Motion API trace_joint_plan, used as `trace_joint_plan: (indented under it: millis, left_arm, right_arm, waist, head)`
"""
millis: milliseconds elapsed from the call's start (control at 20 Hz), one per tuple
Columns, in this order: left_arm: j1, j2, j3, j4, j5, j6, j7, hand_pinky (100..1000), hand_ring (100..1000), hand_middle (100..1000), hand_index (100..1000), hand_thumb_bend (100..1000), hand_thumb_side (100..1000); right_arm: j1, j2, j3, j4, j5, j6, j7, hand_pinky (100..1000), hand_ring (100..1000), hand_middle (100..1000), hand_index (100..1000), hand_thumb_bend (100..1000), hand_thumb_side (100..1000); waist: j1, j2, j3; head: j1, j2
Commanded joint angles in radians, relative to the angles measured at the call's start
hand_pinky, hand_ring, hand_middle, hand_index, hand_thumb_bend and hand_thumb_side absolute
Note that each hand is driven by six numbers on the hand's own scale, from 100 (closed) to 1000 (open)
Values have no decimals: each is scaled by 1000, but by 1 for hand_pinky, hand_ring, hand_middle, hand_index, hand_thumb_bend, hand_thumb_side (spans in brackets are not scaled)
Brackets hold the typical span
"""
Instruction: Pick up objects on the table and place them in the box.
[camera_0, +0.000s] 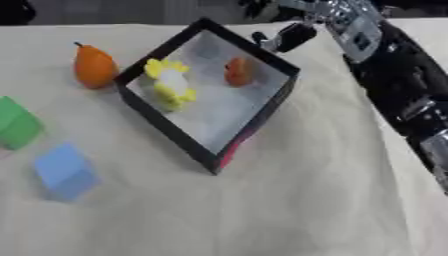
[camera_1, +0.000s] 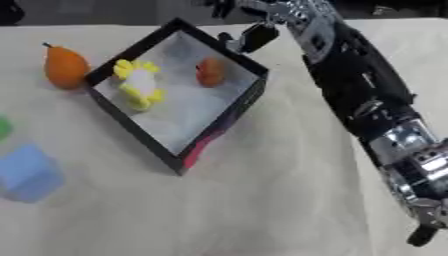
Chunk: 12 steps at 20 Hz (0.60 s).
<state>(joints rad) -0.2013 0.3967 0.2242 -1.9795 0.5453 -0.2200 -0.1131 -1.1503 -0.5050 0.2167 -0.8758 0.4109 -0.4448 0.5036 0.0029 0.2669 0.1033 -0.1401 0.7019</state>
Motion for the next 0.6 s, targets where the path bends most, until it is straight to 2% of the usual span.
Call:
trace_joint_plan:
  millis: [50, 200, 250, 300, 350, 450, 600]
  left_arm:
    - [-1, 33, 8, -20, -6, 3, 0, 803, 1000, 827, 826, 100, 663]
    - [7, 32, 10, -20, -14, 4, -5, 802, 1000, 825, 825, 100, 662]
    - [10, 34, 11, -20, -17, 4, -6, 801, 1000, 824, 824, 100, 661]
    - [13, 37, 11, -20, -20, 2, -7, 800, 1000, 823, 824, 100, 659]
    - [16, 41, 11, -20, -24, 0, -9, 798, 1000, 820, 823, 100, 652]
    - [37, 87, 3, -20, -38, -17, -22, 795, 1000, 816, 817, 100, 641]
    - [72, 189, -17, -20, -51, -64, -54, 794, 1000, 815, 819, 100, 630]
  right_arm:
    - [20, -106, -11, -161, -234, 92, 36, 967, 806, 756, 942, 100, 100]
    - [92, -191, -41, -359, -459, 204, 11, 962, 789, 740, 921, 100, 141]
    - [118, -217, -54, -421, -527, 238, -9, 959, 783, 734, 912, 100, 289]
    - [147, -244, -68, -481, -593, 265, -34, 955, 778, 727, 904, 100, 372]
    - [173, -269, -80, -534, -645, 286, -57, 945, 772, 717, 888, 100, 410]
    - [246, -334, -128, -641, -702, 279, -136, 941, 773, 718, 885, 100, 429]
    - [377, -396, -190, -760, -757, 270, -240, 943, 770, 716, 880, 100, 422]
  waist:
    - [-10, -28, -3]
    - [-8, -26, -12]
    - [-7, -26, -16]
    - [-6, -25, -21]
    - [-6, -25, -23]
    - [-5, -23, -31]
    - [-3, -20, -32]
  head:
    - [10, 0]
    - [28, 3]
    - [37, 5]
    - [49, 6]
    - [57, 7]
    - [81, 4]
    - [87, 5]
